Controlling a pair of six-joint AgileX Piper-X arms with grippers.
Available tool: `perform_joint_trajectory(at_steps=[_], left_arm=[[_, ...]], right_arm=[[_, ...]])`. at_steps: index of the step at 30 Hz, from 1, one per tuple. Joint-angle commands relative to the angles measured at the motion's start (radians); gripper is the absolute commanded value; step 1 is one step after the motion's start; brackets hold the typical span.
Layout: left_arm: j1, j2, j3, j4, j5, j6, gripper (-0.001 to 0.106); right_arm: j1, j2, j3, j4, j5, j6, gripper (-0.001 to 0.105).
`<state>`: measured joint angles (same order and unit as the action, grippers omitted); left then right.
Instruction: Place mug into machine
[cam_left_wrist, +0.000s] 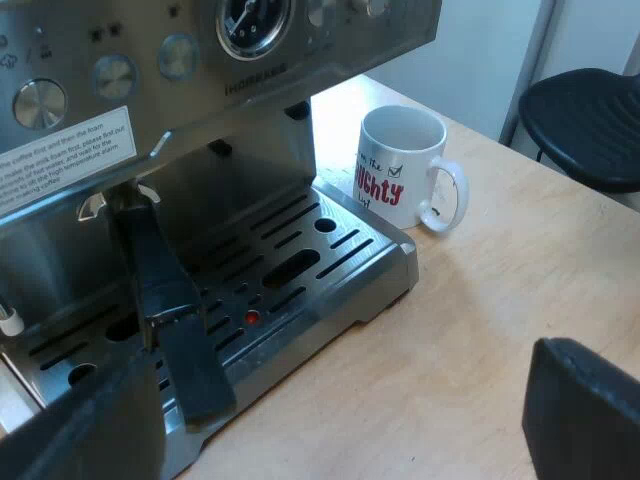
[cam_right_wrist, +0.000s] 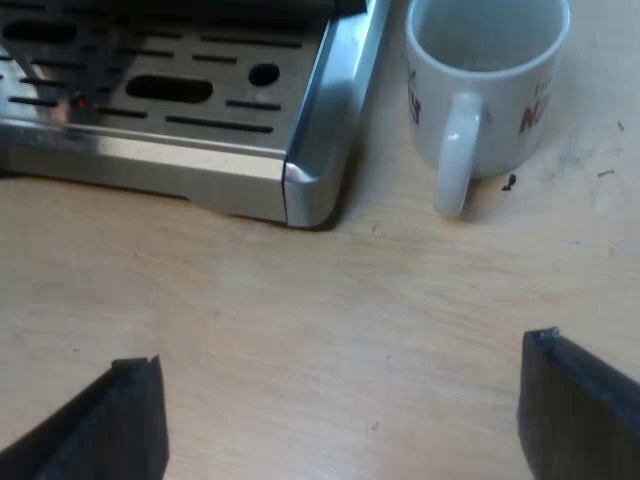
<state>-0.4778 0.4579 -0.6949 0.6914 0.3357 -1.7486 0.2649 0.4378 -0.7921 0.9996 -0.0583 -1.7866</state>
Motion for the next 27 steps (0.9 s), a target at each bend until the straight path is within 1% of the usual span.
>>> perform_joint_trajectory(at_steps=[1, 10, 13, 16, 20, 24, 27], left_arm=[[-0.004, -0.001, -0.008, -0.018, 0.006, -0.006, 0.079], [-0.004, -0.001, -0.008, -0.018, 0.006, -0.006, 0.079], [-0.004, -0.001, -0.008, -0.018, 0.006, -0.006, 0.079], [-0.004, -0.001, -0.008, -0.018, 0.006, -0.006, 0.079], [-0.004, -0.001, -0.008, -0.018, 0.006, -0.006, 0.079], [-0.004, -0.001, -0.008, -0.018, 0.006, -0.006, 0.079], [-0.004, -0.001, -0.008, -0.018, 0.006, -0.006, 0.079]], right_arm=[[0.001, -0.001, 0.024, -0.034, 0.002, -0.014, 0.072], [0.001, 0.016, 0.132, -0.205, 0.002, -0.003, 0.072], [0.001, 0.043, 0.158, -0.245, 0.007, 0.027, 0.072], [0.001, 0.089, 0.169, -0.268, 0.045, 0.066, 0.072], [0.001, 0.147, 0.17, -0.292, 0.064, 0.066, 0.072], [0.001, 0.239, 0.17, -0.336, 0.075, 0.066, 0.072], [0.001, 0.301, 0.17, -0.381, 0.086, 0.077, 0.072]])
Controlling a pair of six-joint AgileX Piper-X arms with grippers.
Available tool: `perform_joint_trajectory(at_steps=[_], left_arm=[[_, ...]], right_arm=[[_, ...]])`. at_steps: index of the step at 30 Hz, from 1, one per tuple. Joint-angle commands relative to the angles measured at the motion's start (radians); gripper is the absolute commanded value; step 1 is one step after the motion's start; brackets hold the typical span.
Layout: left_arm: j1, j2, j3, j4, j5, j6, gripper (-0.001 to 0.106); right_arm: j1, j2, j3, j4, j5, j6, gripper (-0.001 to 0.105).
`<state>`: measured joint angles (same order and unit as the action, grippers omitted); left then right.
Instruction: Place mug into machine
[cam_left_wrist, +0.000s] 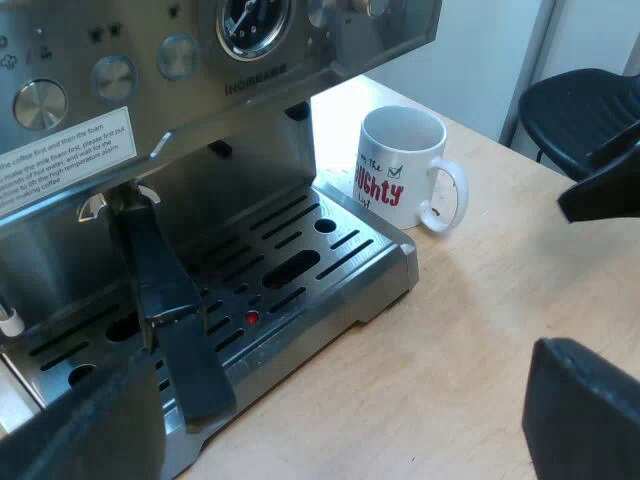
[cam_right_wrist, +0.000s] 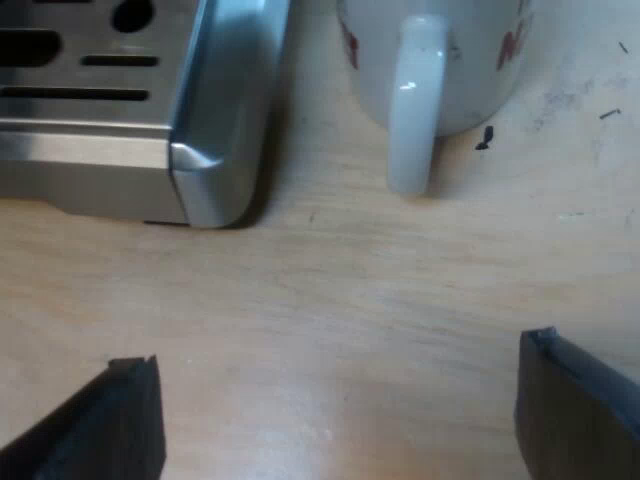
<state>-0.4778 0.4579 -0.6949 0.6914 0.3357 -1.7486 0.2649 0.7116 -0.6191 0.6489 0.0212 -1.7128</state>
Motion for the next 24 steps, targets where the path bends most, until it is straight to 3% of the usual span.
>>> perform_joint_trajectory(at_steps=[1, 7, 24], left_arm=[[-0.004, -0.001, -0.008, -0.018, 0.006, -0.006, 0.079], [-0.004, -0.001, -0.008, -0.018, 0.006, -0.006, 0.079], [-0.004, -0.001, -0.008, -0.018, 0.006, -0.006, 0.079]], right_arm=[[0.001, 0.039, -0.003, -0.043, 0.006, 0.005, 0.072], [0.001, 0.139, -0.003, -0.176, 0.031, 0.012, 0.06], [0.001, 0.401, -0.003, -0.42, 0.103, 0.012, 0.06]])
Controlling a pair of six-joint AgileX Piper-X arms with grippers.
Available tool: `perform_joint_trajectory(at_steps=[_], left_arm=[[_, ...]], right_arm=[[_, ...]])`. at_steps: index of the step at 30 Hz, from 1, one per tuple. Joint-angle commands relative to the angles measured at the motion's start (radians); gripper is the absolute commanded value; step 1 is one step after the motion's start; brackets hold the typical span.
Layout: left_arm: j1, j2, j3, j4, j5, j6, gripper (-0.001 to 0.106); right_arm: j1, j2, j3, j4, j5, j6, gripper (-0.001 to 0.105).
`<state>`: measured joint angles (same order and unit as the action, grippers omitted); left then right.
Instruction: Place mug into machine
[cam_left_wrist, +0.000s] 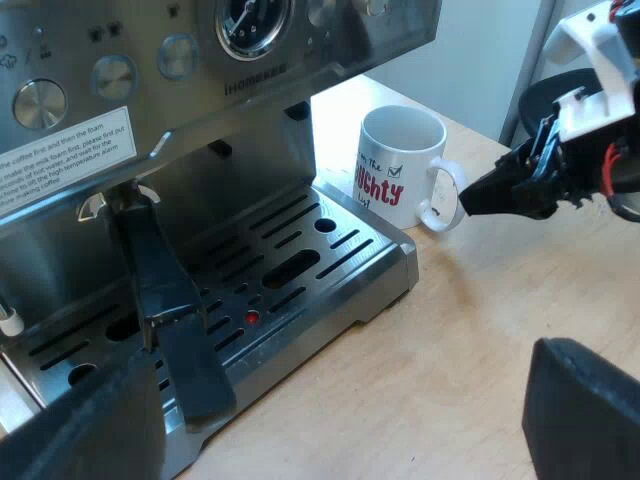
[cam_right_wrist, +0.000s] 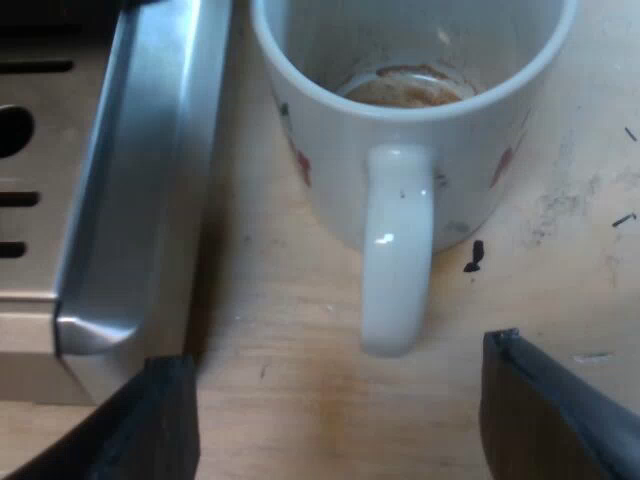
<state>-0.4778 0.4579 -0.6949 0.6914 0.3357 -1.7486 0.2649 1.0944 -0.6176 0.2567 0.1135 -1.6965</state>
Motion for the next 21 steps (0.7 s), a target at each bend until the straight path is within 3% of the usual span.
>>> perform_joint_trajectory(at_steps=[1, 21], left_arm=[[-0.004, -0.001, -0.008, -0.018, 0.006, -0.006, 0.079], [-0.004, -0.001, -0.008, -0.016, 0.006, -0.006, 0.079]], right_arm=[[0.001, 0.024, -0.005, -0.035, 0.01, -0.005, 0.06], [-0.006, 0.262, -0.005, -0.357, 0.048, -0.007, 0.06]])
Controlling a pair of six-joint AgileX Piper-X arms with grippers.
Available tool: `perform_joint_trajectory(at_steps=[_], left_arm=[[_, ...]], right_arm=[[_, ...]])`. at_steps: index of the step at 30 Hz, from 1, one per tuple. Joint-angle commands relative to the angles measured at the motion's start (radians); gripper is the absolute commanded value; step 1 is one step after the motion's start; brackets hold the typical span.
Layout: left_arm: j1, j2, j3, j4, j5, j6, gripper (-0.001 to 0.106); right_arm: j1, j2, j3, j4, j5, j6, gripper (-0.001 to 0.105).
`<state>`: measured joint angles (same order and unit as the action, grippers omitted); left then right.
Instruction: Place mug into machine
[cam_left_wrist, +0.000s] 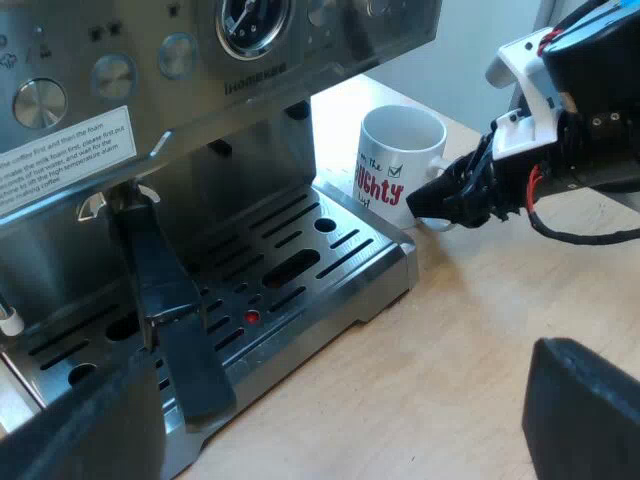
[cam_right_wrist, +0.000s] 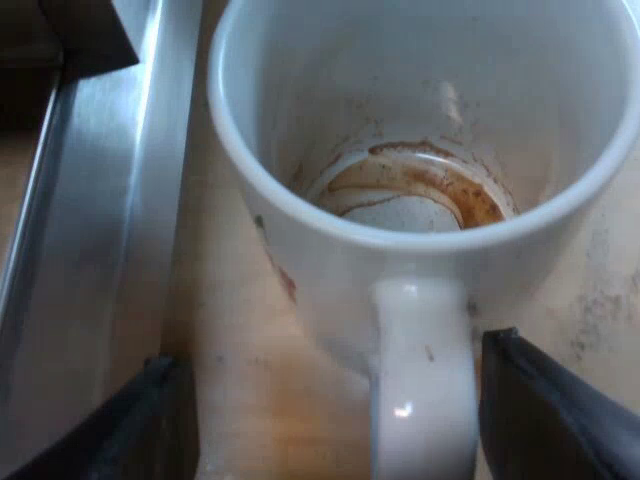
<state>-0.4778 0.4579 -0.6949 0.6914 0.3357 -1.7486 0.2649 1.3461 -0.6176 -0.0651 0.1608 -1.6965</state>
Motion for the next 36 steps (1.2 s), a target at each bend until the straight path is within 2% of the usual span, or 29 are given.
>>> perform_joint_trajectory(at_steps=[1, 12, 15, 16, 17, 18, 19, 25, 36], left_arm=[[-0.004, -0.001, -0.008, -0.016, 0.006, -0.006, 0.079], [-0.004, -0.001, -0.008, -0.016, 0.006, -0.006, 0.079], [-0.004, -0.001, -0.008, -0.016, 0.006, -0.006, 0.079], [-0.004, -0.001, -0.008, -0.016, 0.006, -0.006, 0.079], [-0.004, -0.001, -0.008, -0.016, 0.006, -0.006, 0.079], [-0.004, -0.001, -0.008, -0.016, 0.006, -0.006, 0.079], [-0.004, -0.001, -0.008, -0.016, 0.006, -0.006, 0.079], [-0.004, -0.001, -0.008, -0.016, 0.006, -0.006, 0.079], [-0.004, -0.001, -0.008, -0.016, 0.006, -0.006, 0.079]], right_arm=[[-0.006, 0.016, -0.005, -0.04, 0.001, -0.007, 0.06], [-0.005, 0.049, -0.005, -0.07, 0.022, -0.01, 0.06], [-0.005, 0.049, -0.005, -0.072, 0.022, -0.028, 0.055], [-0.005, 0.049, -0.005, -0.072, 0.03, -0.039, 0.04], [-0.005, 0.049, -0.005, -0.072, 0.032, -0.039, 0.039], [-0.005, 0.049, -0.005, -0.072, 0.06, -0.039, 0.028], [-0.005, 0.049, -0.005, -0.072, 0.072, -0.039, 0.021], [-0.005, 0.049, -0.005, -0.072, 0.075, -0.039, 0.0], [-0.005, -0.011, -0.005, -0.042, 0.075, -0.039, 0.0]])
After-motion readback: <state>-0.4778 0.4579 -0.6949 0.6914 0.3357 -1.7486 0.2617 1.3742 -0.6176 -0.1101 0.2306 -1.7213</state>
